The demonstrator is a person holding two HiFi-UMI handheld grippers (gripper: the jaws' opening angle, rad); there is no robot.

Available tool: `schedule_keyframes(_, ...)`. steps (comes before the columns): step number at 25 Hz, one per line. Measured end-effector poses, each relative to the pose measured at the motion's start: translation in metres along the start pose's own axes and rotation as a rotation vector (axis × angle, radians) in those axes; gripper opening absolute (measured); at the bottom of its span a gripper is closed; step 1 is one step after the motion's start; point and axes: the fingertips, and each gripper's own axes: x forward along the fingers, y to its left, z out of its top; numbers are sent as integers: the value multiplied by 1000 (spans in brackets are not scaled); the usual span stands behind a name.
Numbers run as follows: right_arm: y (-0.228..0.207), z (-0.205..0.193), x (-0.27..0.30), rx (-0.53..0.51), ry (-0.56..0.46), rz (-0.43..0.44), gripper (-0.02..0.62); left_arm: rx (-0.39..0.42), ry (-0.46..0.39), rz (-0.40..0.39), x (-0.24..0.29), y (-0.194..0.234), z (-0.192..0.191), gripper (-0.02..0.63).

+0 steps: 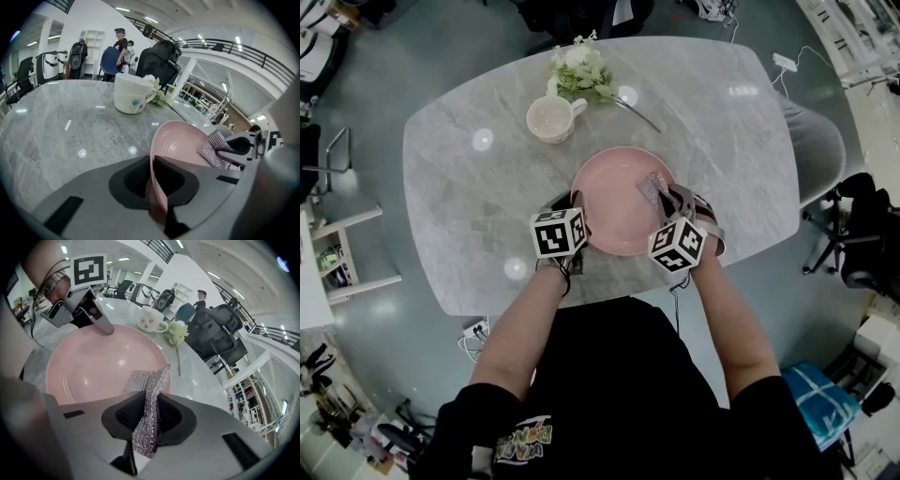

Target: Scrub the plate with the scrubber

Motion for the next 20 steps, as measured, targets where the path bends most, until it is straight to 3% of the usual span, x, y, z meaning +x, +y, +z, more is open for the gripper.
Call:
schedule_keyframes(13, -34, 9, 19, 61, 9, -44, 78, 9, 8, -1, 0, -1, 1, 41)
schedule_keyframes(15, -38, 10, 20, 138, -4, -31, 78, 15, 10, -4, -1, -2, 1, 41)
schedule_keyframes(20, -47, 14, 14, 469, -102, 53, 78, 66, 8, -12, 0, -2, 4, 48)
